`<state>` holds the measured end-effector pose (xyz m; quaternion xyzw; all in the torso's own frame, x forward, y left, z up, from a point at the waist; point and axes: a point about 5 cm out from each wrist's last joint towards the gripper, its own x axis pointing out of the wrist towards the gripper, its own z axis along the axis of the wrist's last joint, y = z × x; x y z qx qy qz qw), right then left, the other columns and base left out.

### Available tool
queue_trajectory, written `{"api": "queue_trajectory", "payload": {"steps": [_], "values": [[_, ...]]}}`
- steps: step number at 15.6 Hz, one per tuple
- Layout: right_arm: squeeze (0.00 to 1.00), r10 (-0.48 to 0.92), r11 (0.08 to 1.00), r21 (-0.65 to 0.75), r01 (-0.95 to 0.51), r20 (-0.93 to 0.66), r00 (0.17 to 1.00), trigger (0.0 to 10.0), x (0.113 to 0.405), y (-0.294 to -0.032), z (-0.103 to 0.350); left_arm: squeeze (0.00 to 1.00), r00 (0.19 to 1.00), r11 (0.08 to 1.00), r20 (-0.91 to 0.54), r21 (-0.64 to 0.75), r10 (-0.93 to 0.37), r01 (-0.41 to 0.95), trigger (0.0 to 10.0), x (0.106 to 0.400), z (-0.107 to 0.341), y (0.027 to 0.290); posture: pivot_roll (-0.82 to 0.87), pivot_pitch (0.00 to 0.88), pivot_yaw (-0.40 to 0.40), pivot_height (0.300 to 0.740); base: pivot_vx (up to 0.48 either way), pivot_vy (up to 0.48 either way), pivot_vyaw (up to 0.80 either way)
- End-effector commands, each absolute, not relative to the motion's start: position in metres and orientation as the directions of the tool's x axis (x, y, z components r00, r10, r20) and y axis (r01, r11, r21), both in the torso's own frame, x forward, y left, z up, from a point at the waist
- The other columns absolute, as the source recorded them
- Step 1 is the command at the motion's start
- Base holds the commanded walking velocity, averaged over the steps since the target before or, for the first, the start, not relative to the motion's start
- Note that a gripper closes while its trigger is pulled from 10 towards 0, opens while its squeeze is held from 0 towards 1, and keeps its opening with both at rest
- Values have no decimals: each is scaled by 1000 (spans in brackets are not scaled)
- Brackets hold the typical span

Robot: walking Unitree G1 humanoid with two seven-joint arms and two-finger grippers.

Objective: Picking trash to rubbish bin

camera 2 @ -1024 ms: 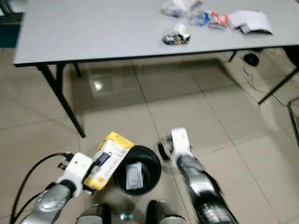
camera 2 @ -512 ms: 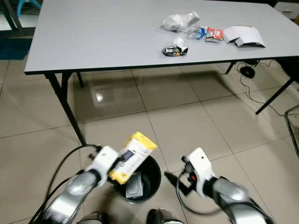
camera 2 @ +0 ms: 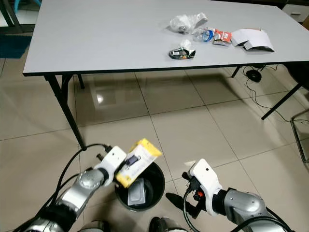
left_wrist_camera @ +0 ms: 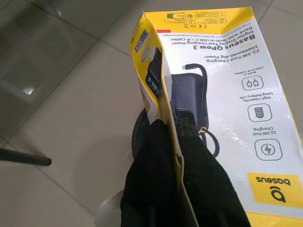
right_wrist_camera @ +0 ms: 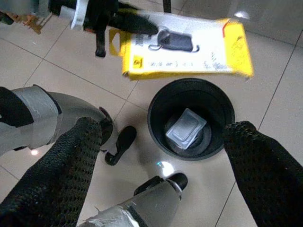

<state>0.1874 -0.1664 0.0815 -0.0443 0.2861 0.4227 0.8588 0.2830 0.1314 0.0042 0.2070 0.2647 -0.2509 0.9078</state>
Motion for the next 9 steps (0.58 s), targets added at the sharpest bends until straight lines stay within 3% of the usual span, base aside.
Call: {"api": "queue_trajectory", "payload": {"steps": [1,9], "values": [[0,690,642,149,-752,-540,482,10000,188,-167,85,1000,719,789,-580,198,-383,581,10000,282,3,123,-104,151,-148,740,0,0,0],[0,658,669,131,-731,-562,502,10000,190,-170,85,1000,707,797,-543,109,-453,594,10000,284,4,110,-108,153,-146,740,0,0,0]]}}
